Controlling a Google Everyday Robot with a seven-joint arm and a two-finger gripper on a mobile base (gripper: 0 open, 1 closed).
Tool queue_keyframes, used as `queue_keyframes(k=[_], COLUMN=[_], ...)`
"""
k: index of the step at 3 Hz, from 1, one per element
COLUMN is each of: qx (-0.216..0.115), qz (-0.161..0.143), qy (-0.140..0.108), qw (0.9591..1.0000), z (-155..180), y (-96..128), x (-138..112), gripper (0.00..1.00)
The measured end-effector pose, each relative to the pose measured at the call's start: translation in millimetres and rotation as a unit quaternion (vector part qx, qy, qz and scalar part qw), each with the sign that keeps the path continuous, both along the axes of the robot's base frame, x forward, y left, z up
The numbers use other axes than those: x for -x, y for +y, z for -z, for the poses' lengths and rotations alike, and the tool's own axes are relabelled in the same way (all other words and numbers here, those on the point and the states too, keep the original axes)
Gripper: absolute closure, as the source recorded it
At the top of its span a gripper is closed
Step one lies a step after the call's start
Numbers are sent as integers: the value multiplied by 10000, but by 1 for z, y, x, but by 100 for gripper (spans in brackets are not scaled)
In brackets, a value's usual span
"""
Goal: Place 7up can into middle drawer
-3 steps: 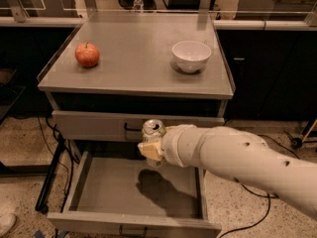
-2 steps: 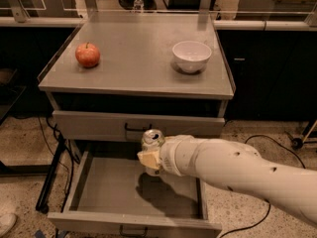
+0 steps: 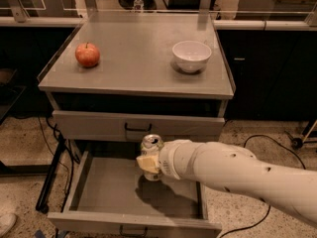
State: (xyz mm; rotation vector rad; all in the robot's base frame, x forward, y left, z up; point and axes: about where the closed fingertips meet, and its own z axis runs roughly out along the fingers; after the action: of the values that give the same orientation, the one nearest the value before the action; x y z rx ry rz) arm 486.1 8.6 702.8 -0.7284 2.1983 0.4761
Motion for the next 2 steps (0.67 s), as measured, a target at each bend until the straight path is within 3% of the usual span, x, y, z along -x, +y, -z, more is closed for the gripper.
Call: queue_keyframes(k=[1,2], qx=[-103,-126], qz=[48,392], qy=[339,686], qw=[9994,9968], z=[33,112], y=[9,11], x=[9,23], gripper=[100,100])
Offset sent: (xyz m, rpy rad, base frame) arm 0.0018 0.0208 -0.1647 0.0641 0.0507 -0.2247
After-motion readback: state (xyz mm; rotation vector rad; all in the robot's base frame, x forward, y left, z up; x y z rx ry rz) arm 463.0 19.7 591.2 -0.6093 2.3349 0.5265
